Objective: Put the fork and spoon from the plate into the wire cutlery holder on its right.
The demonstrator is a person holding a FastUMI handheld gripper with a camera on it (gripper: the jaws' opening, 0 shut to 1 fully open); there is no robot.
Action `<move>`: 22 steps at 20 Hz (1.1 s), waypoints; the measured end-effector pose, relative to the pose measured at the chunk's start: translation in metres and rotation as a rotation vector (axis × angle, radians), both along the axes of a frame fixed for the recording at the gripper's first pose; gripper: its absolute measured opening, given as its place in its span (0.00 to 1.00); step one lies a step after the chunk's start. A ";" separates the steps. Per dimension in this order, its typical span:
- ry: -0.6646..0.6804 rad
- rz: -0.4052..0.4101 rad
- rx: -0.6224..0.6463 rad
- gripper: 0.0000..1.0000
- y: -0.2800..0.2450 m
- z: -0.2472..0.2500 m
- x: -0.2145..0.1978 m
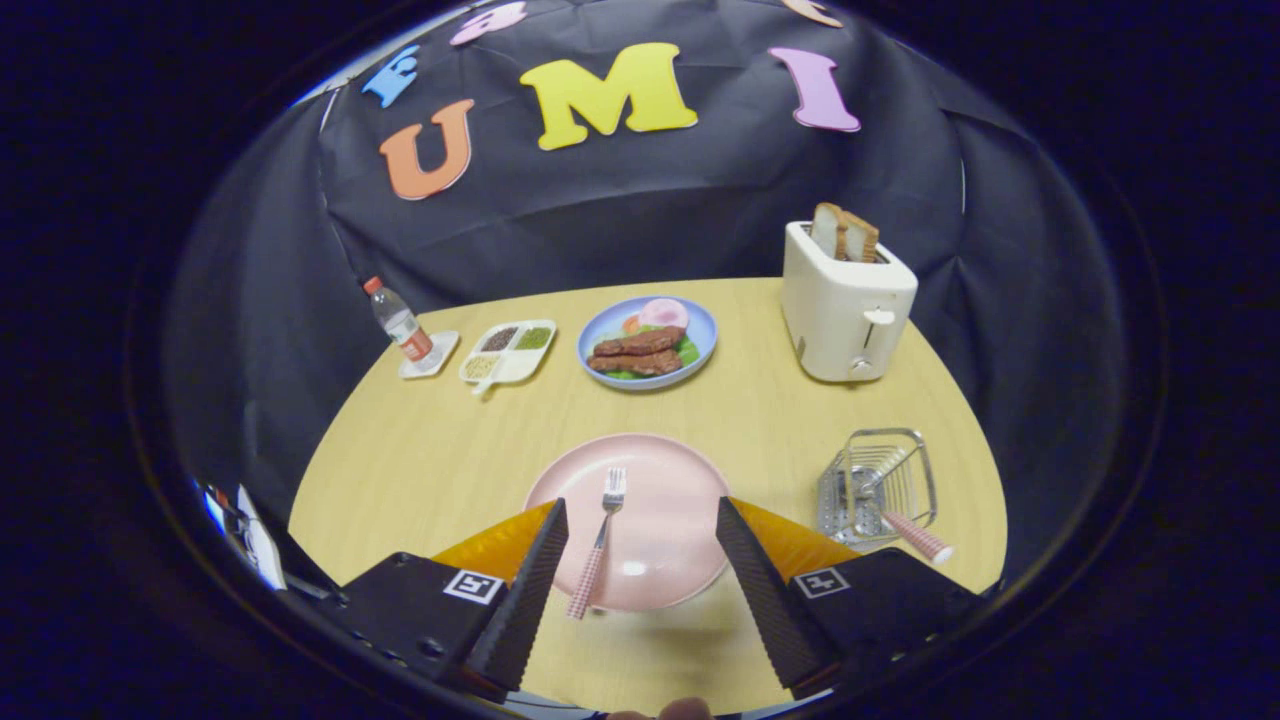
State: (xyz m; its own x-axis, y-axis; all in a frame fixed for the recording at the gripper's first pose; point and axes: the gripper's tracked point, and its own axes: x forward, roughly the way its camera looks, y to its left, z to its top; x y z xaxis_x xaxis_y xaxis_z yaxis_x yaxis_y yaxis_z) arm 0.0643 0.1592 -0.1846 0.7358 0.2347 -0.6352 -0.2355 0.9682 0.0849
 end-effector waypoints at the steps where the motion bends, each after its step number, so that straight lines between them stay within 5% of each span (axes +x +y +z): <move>1: 0.007 -0.005 -0.016 0.90 0.007 -0.015 -0.004; 11: 0.100 -0.076 -0.134 0.89 0.030 -0.103 -0.008; 15: 0.119 -0.091 -0.173 0.66 0.029 -0.117 -0.004; 21: 0.149 -0.126 -0.204 0.14 0.020 -0.125 -0.001; 22: 0.153 -0.135 -0.196 0.12 0.021 -0.123 0.001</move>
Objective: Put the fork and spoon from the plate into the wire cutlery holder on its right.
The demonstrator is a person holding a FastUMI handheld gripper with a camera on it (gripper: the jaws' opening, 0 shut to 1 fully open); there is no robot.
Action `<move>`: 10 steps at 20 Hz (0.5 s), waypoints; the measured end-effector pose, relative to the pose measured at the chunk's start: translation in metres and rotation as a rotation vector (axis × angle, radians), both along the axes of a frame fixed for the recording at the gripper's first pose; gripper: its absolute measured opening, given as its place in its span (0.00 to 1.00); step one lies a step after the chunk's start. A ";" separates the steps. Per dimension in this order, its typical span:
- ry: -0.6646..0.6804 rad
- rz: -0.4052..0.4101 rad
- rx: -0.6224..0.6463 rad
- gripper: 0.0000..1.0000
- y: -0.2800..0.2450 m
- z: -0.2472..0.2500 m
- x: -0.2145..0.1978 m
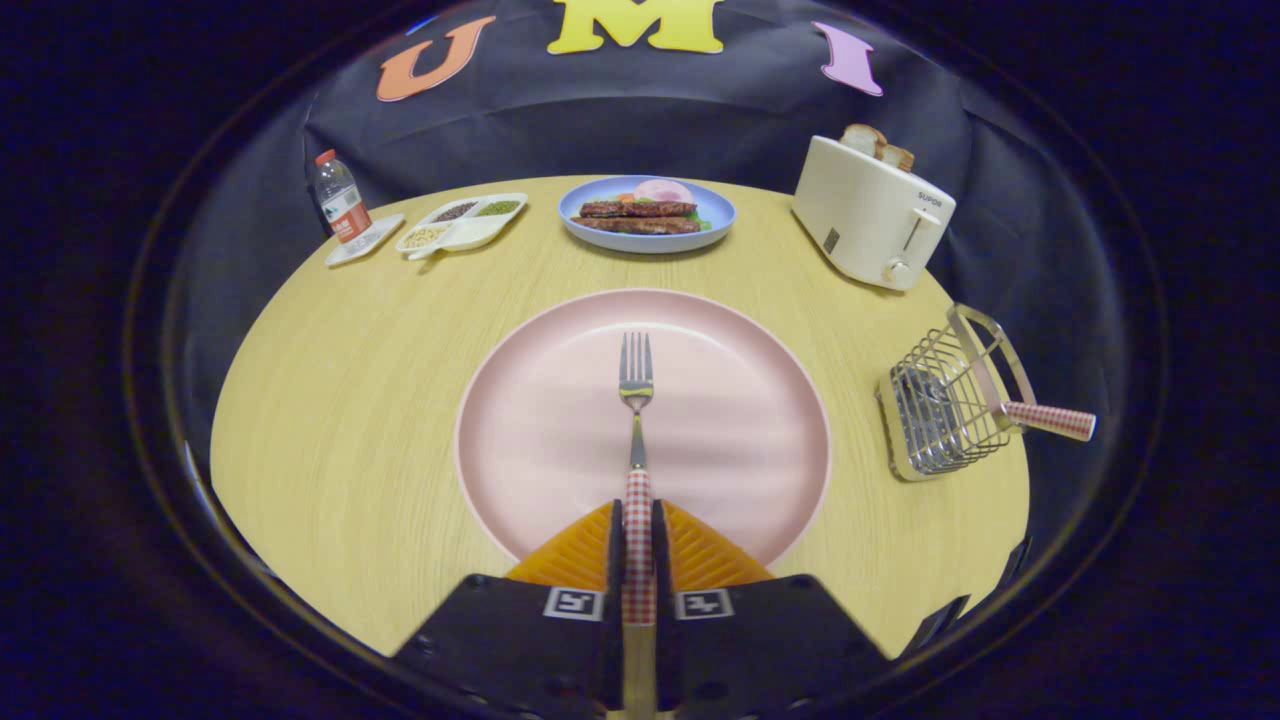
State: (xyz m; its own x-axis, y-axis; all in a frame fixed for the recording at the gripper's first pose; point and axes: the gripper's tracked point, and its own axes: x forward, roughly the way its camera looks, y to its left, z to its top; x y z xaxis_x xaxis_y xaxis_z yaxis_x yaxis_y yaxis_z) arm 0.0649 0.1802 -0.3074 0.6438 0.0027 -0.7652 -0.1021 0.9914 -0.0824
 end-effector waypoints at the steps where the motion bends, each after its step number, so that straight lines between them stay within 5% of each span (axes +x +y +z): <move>1: 0.011 0.001 0.008 0.09 -0.001 0.001 -0.002; 3: 0.019 0.002 0.001 0.01 -0.006 0.007 -0.005; 10: 0.023 -0.004 0.075 0.01 -0.028 0.076 -0.004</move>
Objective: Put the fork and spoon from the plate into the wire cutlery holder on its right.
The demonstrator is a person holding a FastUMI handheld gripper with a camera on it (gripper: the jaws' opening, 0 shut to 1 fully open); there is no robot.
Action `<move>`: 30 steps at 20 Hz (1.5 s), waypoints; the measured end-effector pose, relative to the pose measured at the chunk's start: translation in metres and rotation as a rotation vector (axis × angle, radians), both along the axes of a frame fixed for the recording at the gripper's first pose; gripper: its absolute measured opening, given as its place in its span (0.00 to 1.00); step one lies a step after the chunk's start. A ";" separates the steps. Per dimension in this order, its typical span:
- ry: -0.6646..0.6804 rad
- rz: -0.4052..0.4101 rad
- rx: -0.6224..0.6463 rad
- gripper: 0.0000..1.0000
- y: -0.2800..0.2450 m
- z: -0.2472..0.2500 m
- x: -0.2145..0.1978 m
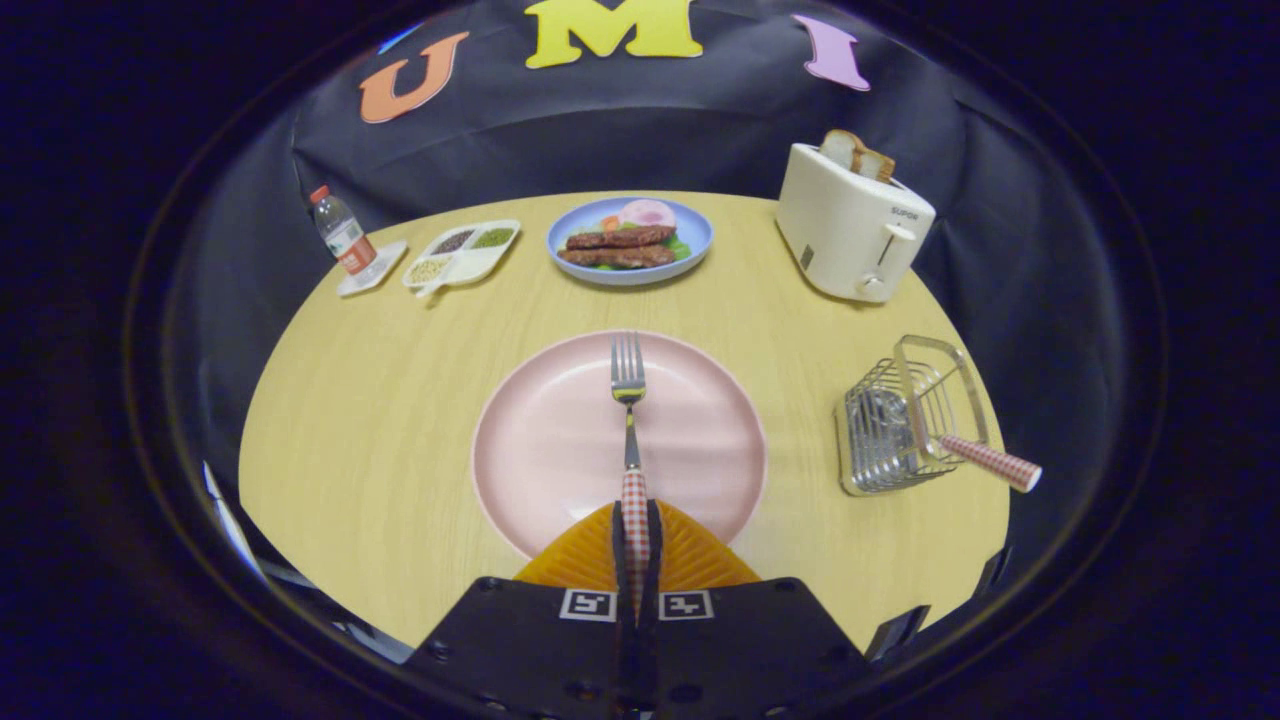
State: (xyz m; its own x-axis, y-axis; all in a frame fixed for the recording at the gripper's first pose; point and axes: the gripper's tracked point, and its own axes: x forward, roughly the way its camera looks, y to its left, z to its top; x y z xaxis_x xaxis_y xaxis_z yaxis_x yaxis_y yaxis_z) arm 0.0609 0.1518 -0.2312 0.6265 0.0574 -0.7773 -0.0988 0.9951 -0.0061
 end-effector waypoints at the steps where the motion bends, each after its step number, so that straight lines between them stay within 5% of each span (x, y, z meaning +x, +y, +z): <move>1: 0.006 -0.005 0.021 0.01 -0.005 0.013 -0.001; 12: 0.098 -0.054 -0.050 0.00 -0.151 0.127 0.008; 22: 0.528 -0.077 0.041 0.01 -0.191 0.103 -0.011; 30: 0.748 -0.124 -0.016 0.00 -0.197 0.079 0.008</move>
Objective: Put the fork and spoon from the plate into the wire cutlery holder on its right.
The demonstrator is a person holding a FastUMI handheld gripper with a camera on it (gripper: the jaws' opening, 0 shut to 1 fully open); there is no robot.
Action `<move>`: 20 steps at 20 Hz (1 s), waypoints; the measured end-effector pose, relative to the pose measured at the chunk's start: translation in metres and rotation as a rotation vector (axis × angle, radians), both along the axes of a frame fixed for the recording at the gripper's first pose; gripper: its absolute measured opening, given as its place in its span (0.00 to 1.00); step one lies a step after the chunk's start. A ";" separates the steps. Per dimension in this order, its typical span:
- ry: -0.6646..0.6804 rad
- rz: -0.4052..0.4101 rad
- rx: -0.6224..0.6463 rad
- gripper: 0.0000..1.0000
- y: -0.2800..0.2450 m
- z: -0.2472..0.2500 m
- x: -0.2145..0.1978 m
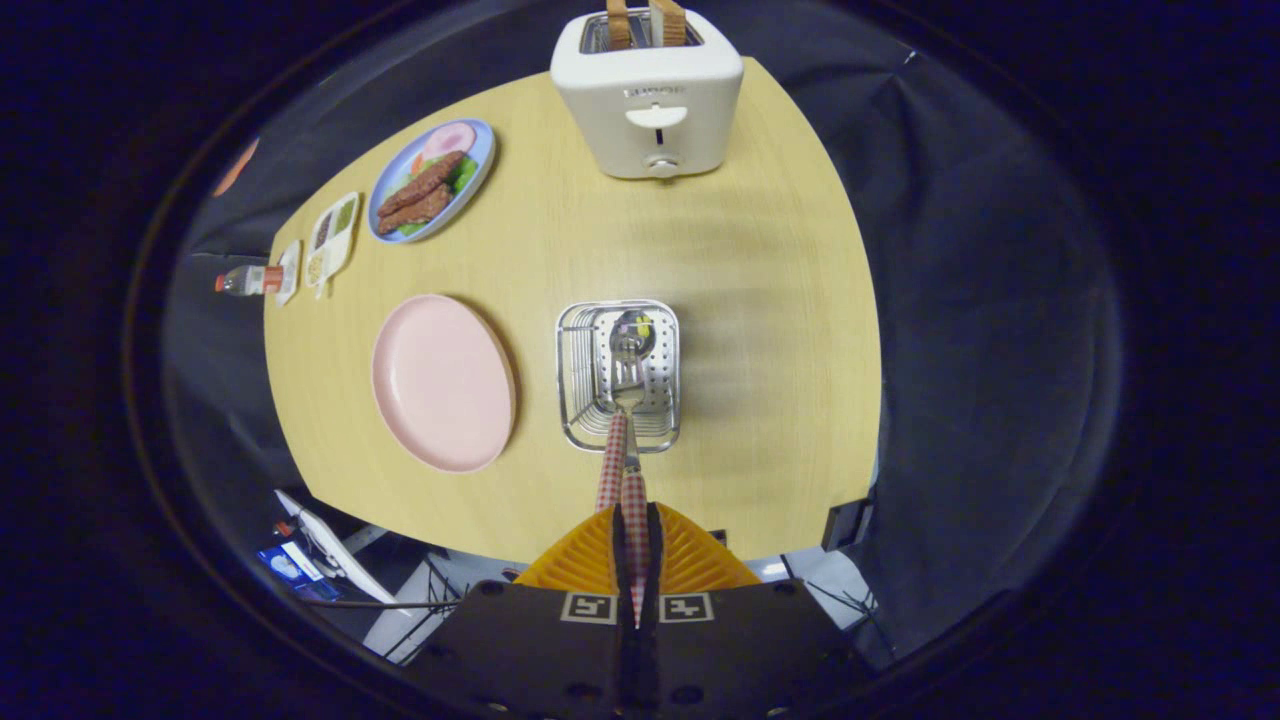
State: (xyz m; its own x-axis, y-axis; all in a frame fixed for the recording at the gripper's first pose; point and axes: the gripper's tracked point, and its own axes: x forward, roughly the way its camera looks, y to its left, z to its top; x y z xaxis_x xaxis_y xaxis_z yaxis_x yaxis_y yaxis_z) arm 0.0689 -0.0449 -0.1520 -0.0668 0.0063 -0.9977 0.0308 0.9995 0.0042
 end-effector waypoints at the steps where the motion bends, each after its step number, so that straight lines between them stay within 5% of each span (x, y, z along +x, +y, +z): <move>1: 0.014 0.007 -0.011 0.00 0.000 -0.001 0.006; 14: 0.119 -0.027 0.036 0.02 0.017 -0.019 0.033; 20: 0.041 -0.015 0.049 0.21 0.020 -0.012 0.045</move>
State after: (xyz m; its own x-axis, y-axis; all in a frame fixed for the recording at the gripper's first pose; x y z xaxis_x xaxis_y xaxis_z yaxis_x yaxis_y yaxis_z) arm 0.1143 -0.0250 -0.1640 -0.1074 0.0564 -0.9926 0.0474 0.9975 0.0515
